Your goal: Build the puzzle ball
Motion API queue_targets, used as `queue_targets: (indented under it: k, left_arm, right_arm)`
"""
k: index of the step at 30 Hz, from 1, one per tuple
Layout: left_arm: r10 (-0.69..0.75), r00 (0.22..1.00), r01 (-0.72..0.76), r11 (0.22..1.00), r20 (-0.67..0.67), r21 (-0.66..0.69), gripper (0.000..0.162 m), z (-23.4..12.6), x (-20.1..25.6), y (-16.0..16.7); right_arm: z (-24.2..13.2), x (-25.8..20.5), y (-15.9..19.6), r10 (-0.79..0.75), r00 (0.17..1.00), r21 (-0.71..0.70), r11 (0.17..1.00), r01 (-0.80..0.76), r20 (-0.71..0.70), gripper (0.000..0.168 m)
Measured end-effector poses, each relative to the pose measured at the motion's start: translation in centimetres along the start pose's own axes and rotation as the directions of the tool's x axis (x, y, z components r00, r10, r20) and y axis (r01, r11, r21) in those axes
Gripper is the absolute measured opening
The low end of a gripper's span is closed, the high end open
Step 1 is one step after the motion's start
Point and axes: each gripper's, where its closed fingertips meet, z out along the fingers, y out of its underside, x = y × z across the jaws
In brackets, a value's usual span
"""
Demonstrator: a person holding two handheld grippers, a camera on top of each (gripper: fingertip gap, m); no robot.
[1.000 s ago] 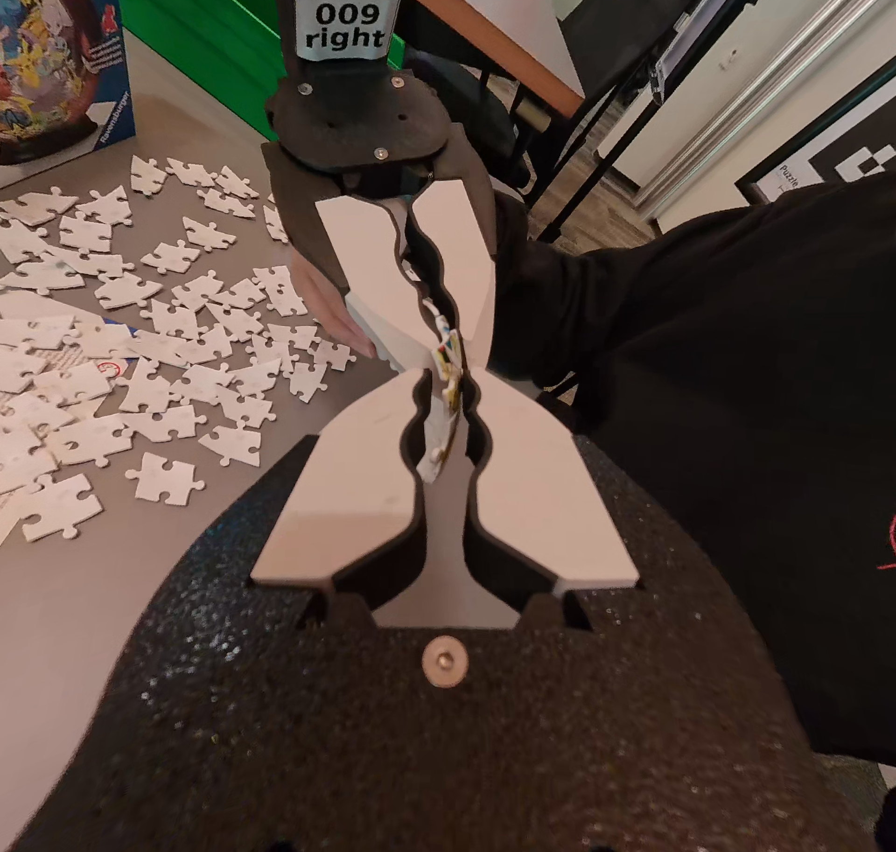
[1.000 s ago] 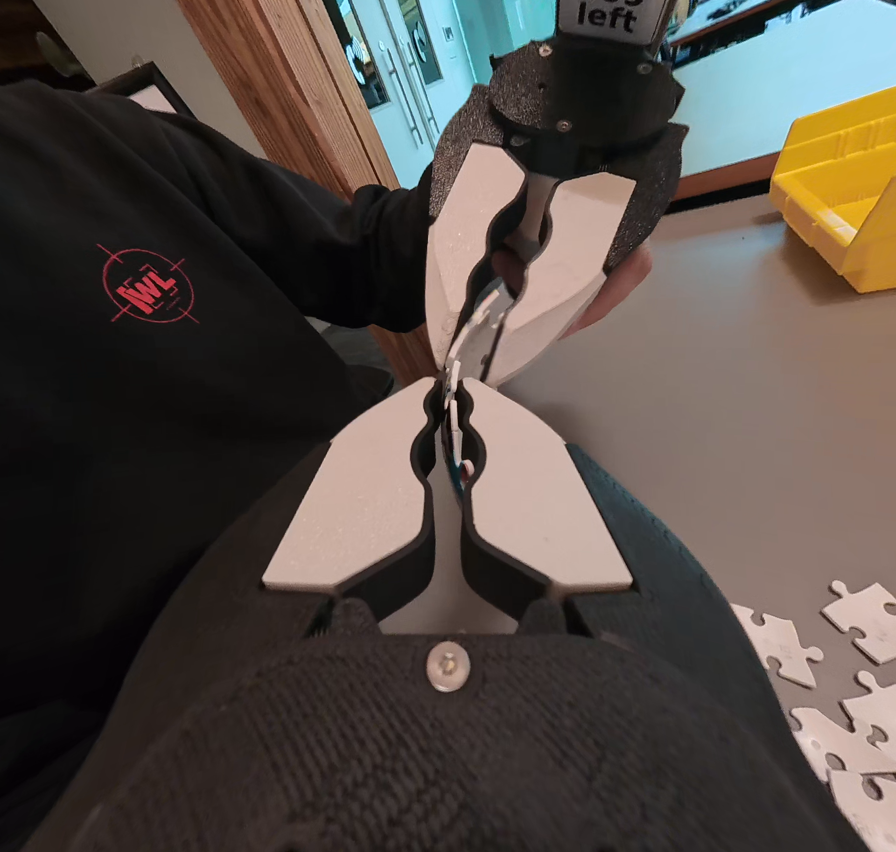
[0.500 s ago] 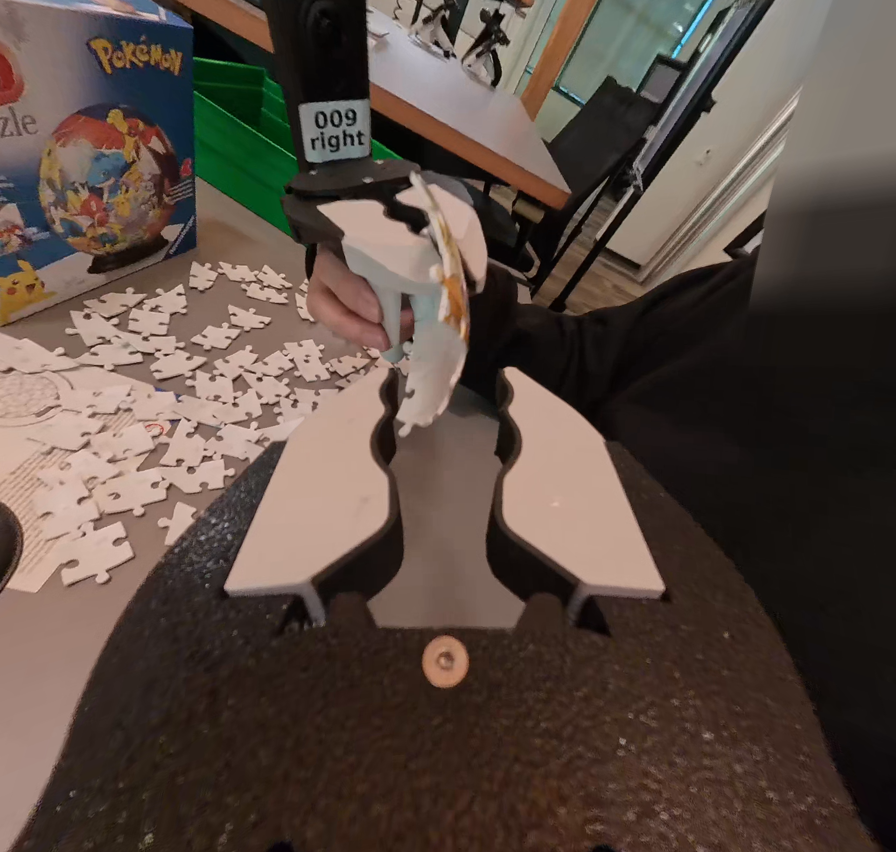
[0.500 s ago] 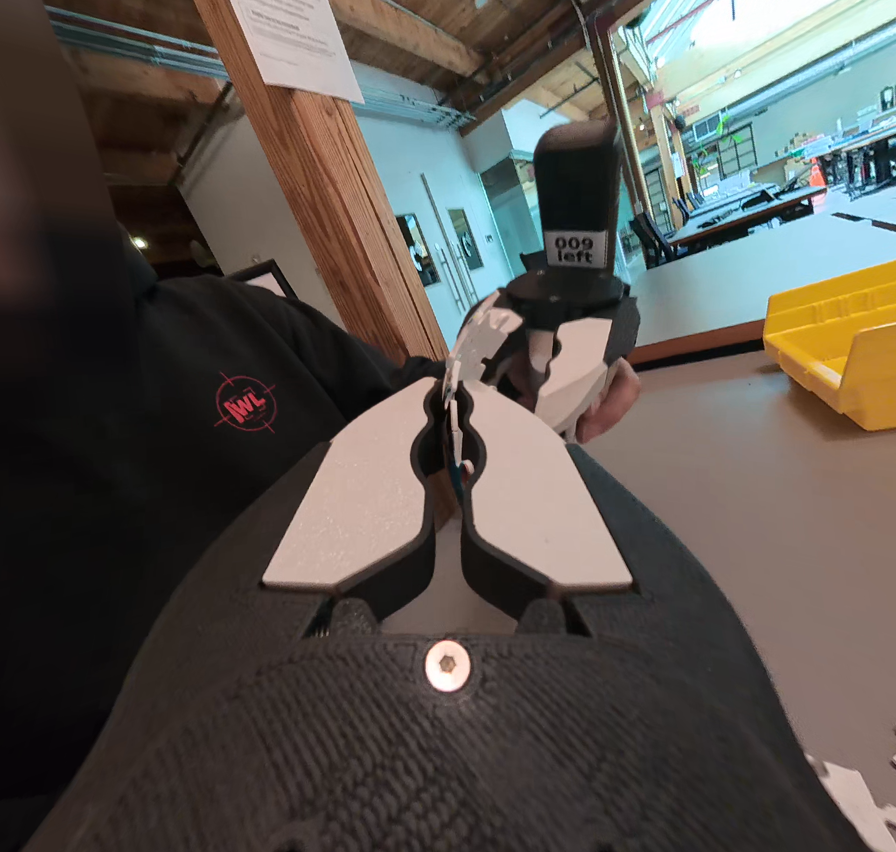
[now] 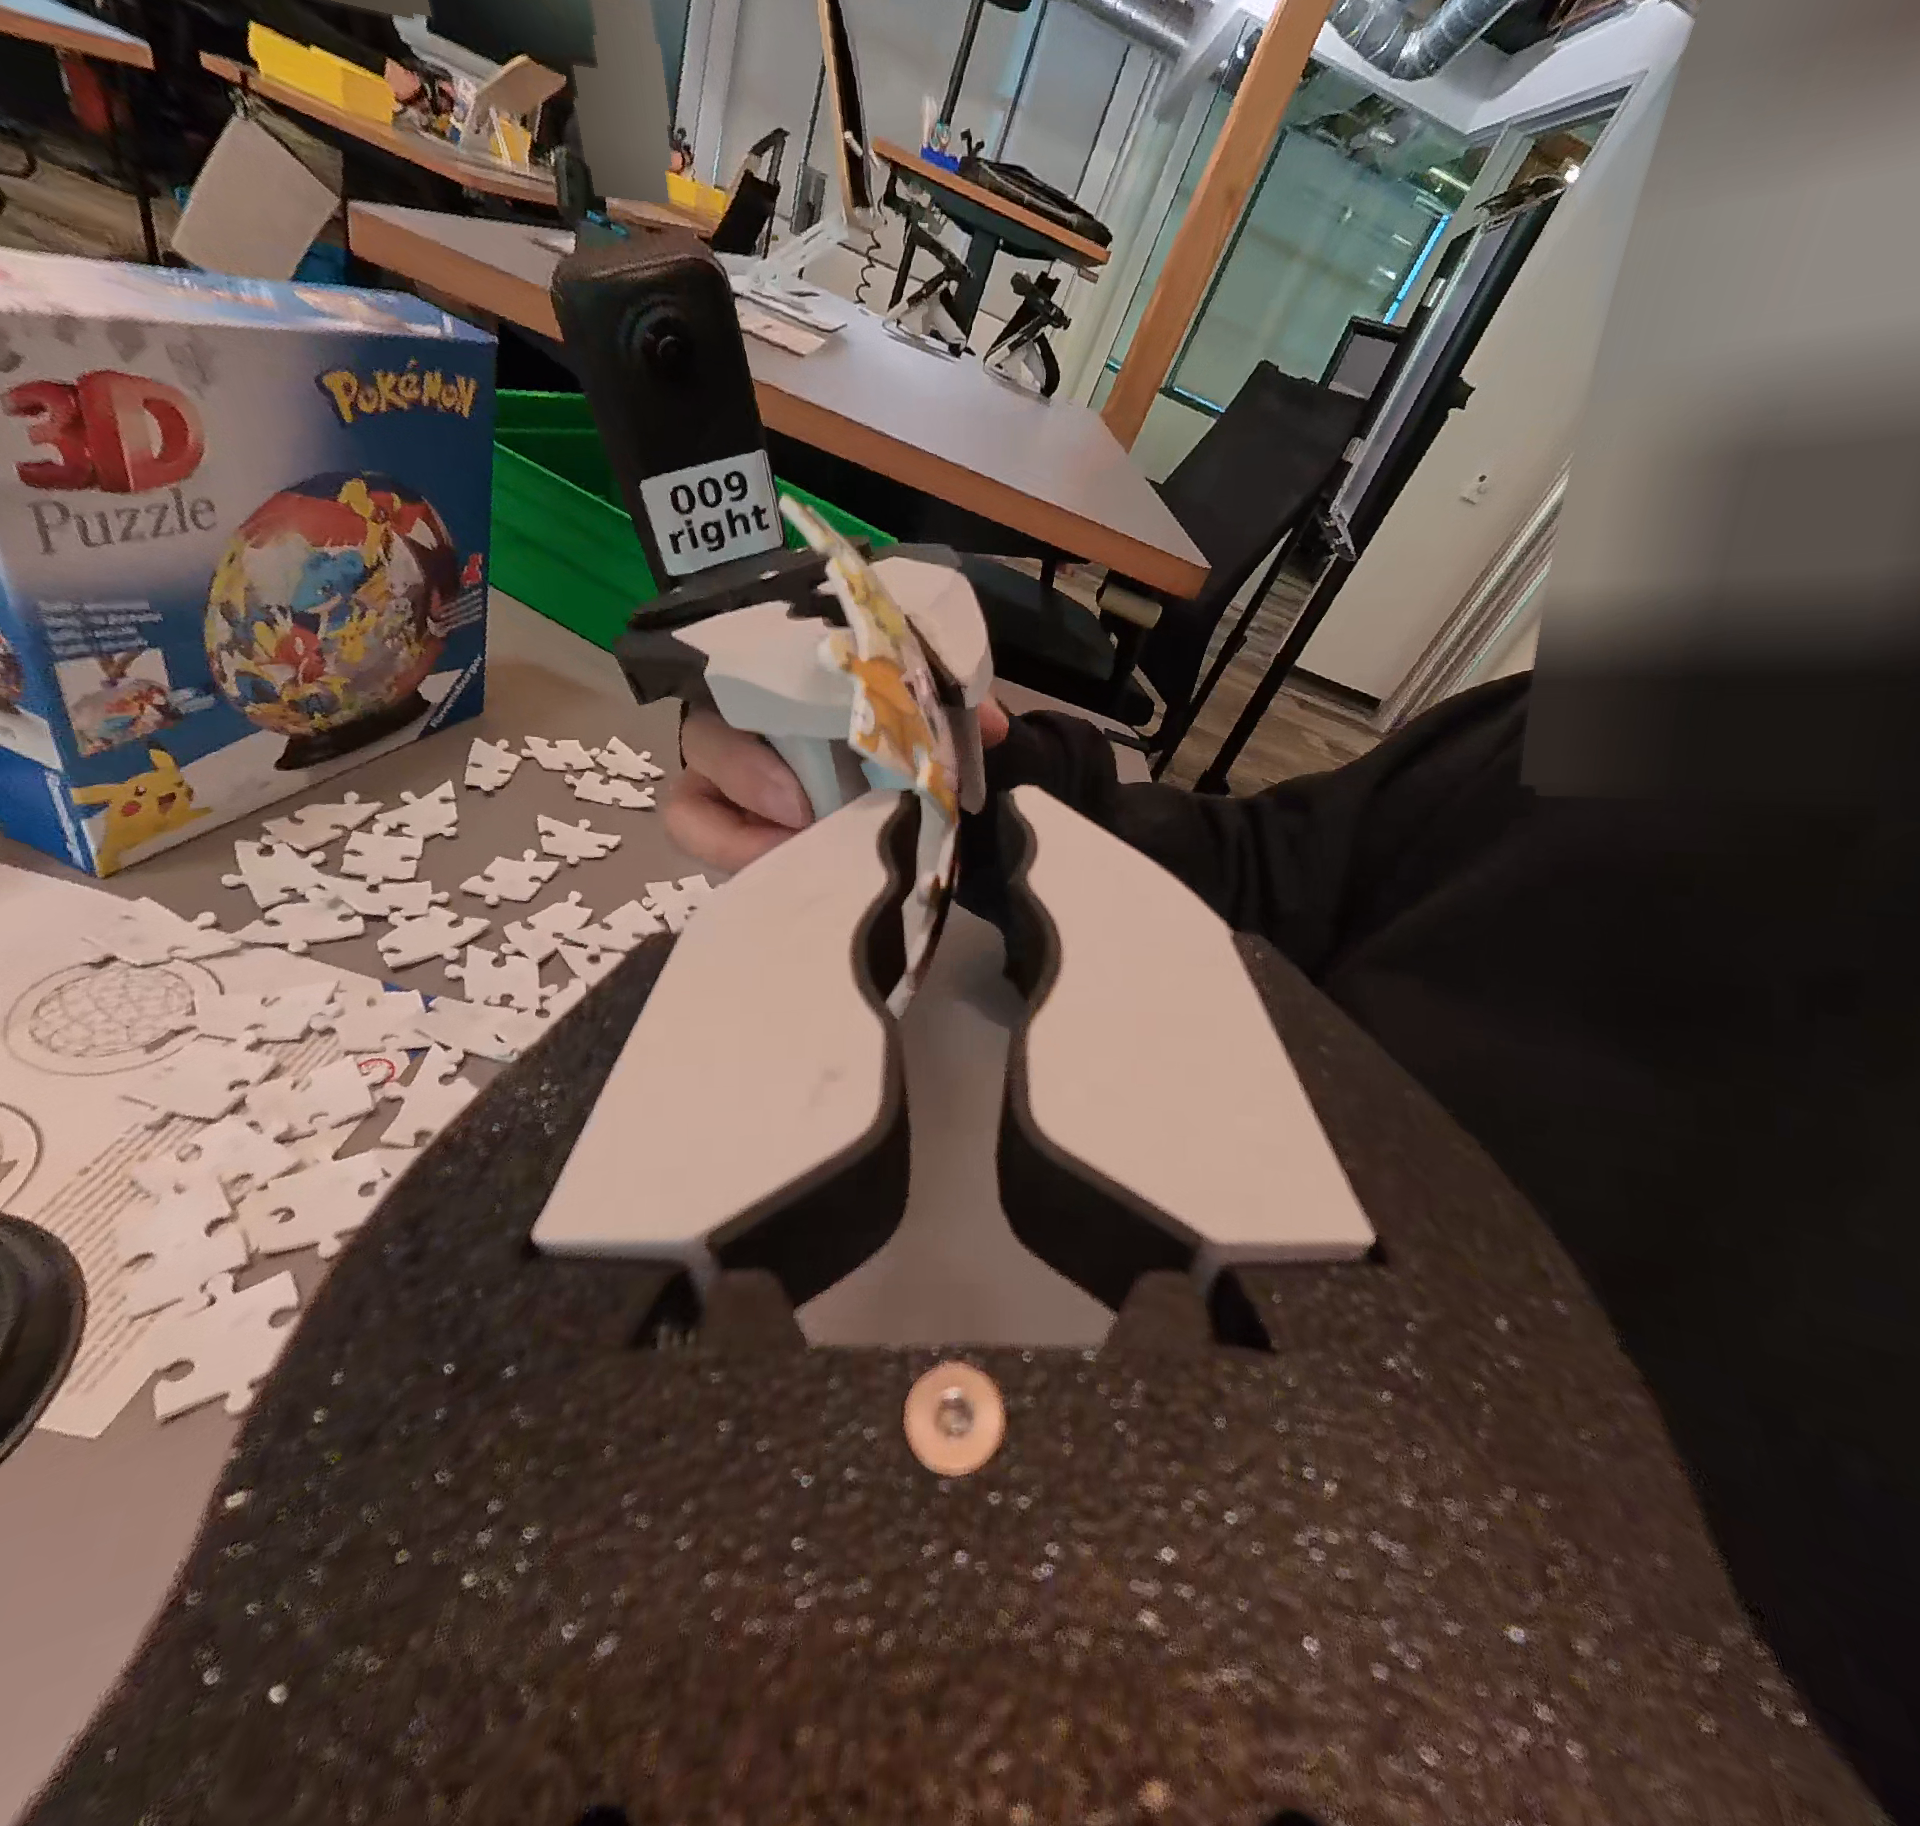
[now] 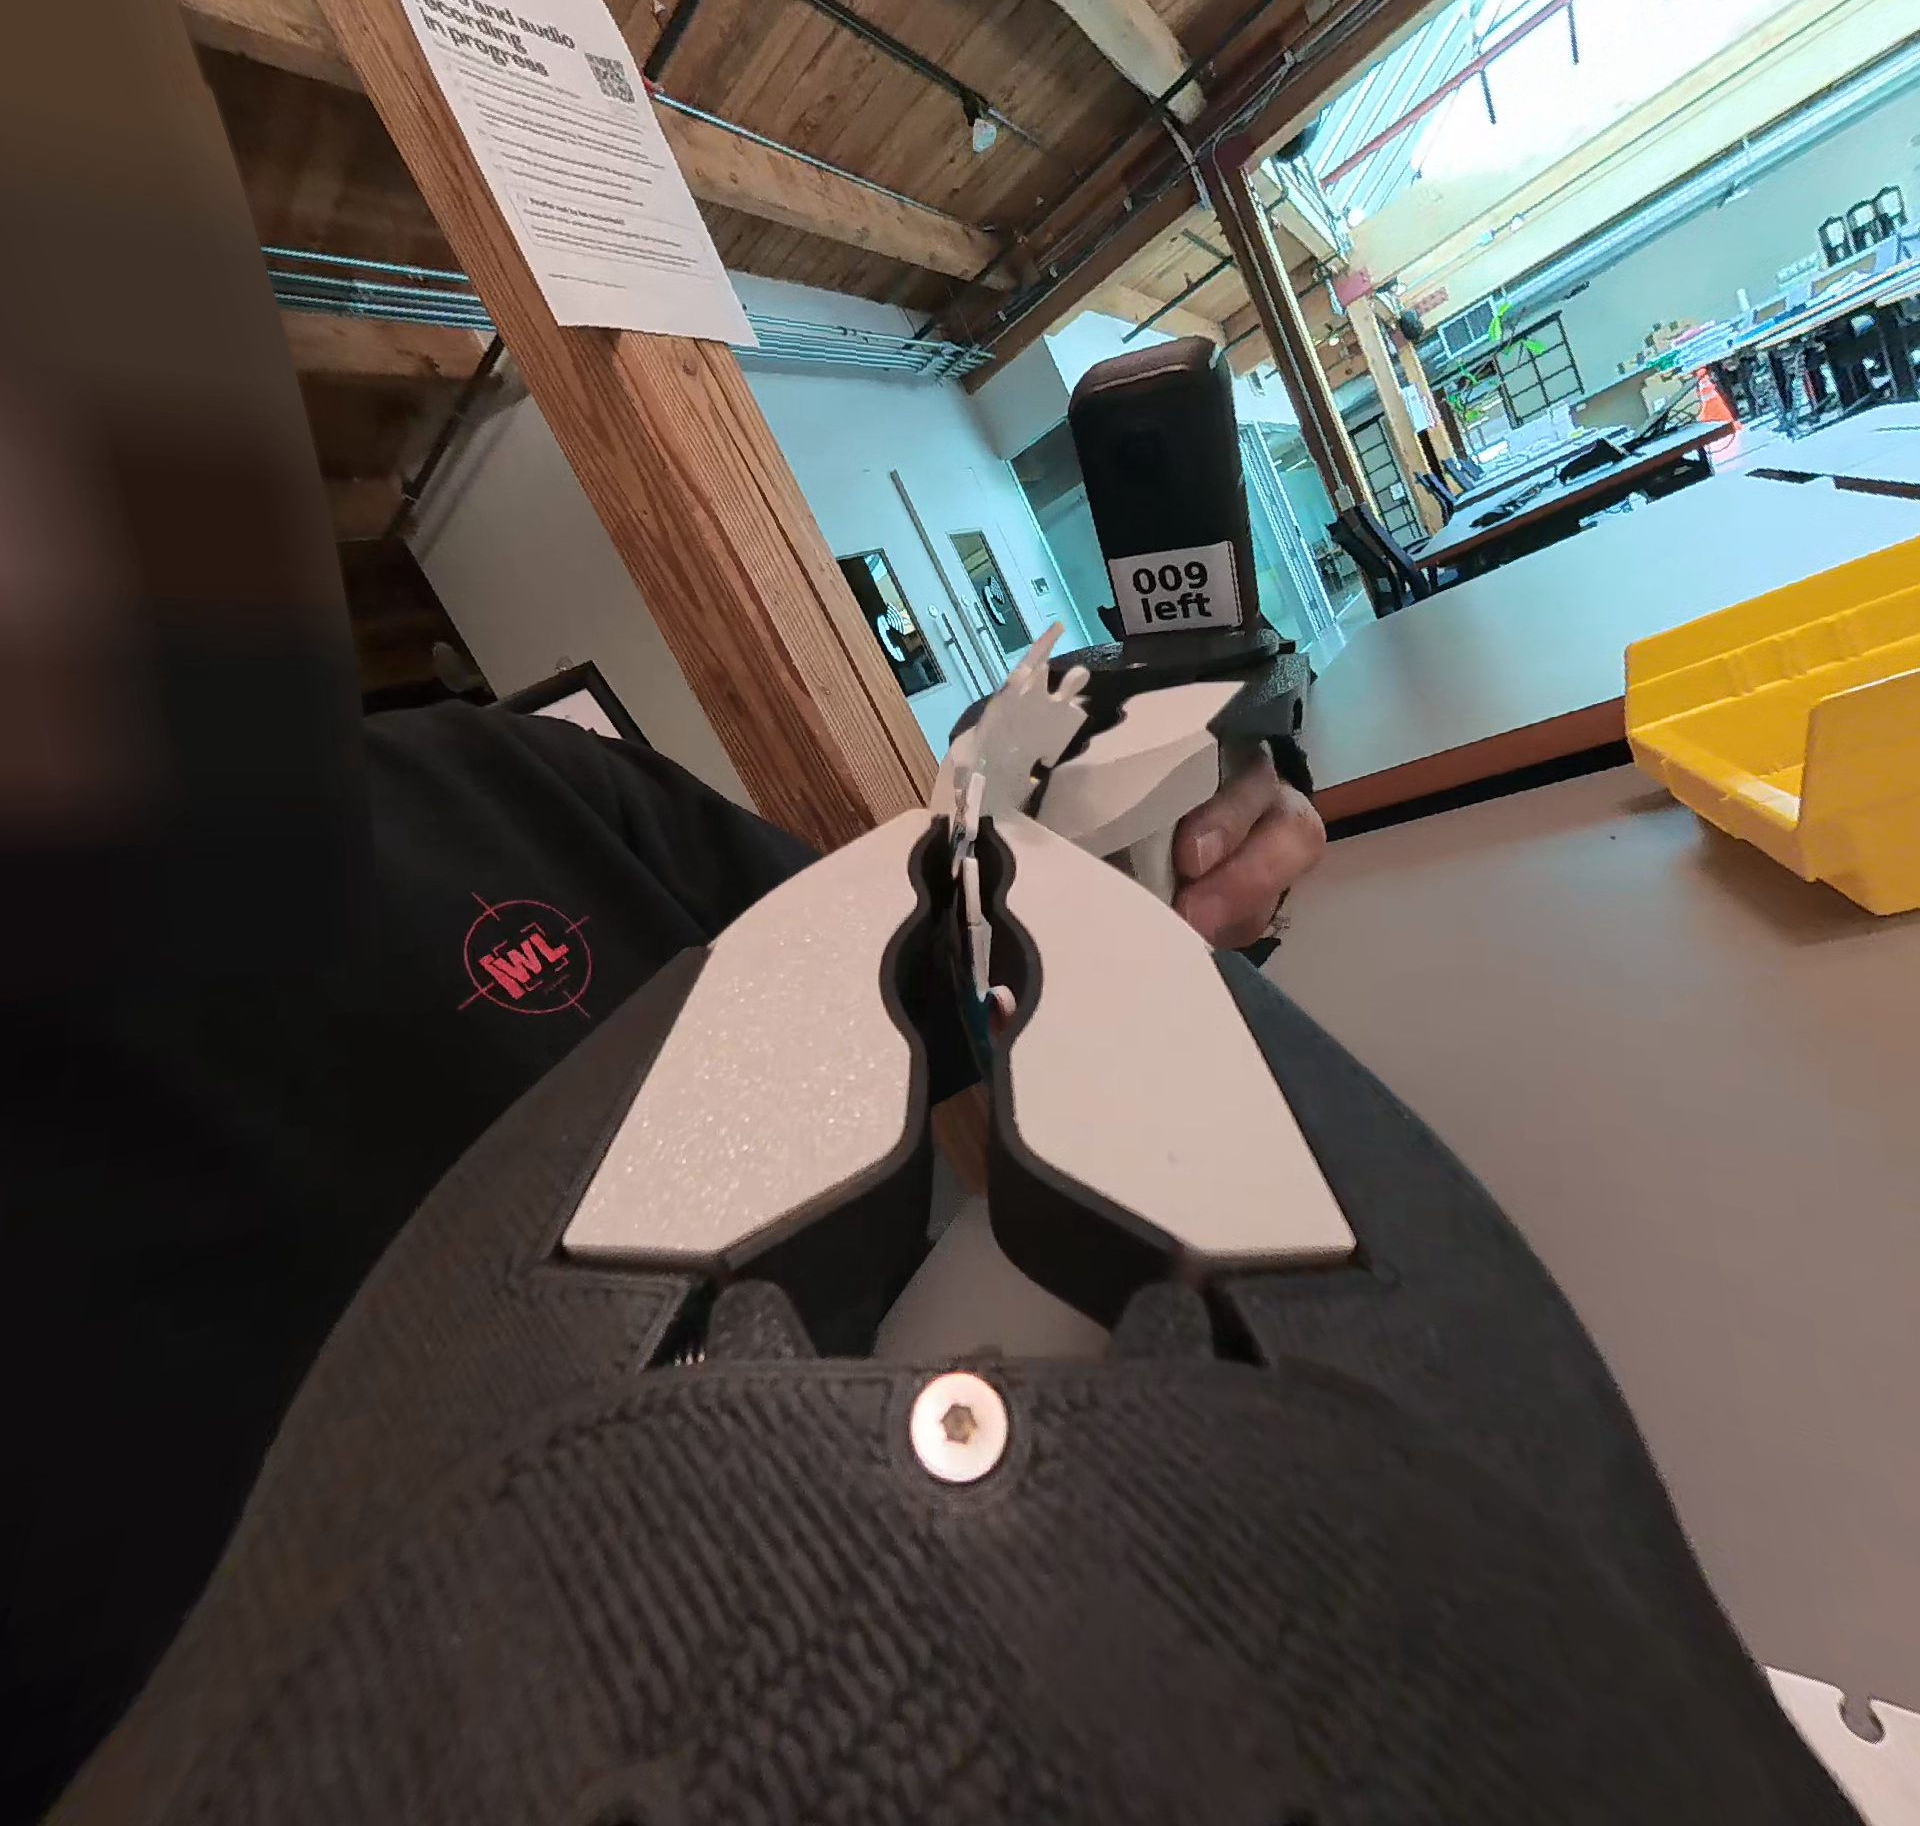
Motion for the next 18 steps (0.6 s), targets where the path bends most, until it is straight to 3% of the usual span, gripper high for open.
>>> queue_targets:
  k: [12,18]
  left_arm:
    - [0.066,0.998,-0.066,0.997,0.005,-0.042,0.002,0.26,0.41,0.31]
    - [0.046,0.999,-0.045,0.998,0.014,-0.049,0.002,0.14,0.23,0.19]
  right_arm:
    - [0.52,-0.33,0.61,-0.05,0.999,-0.04,0.998,0.051,0.005,0.006]
    - [-0.02,-0.25,-0.02,-0.131,0.99,-0.035,0.991,0.129,-0.056,0.024]
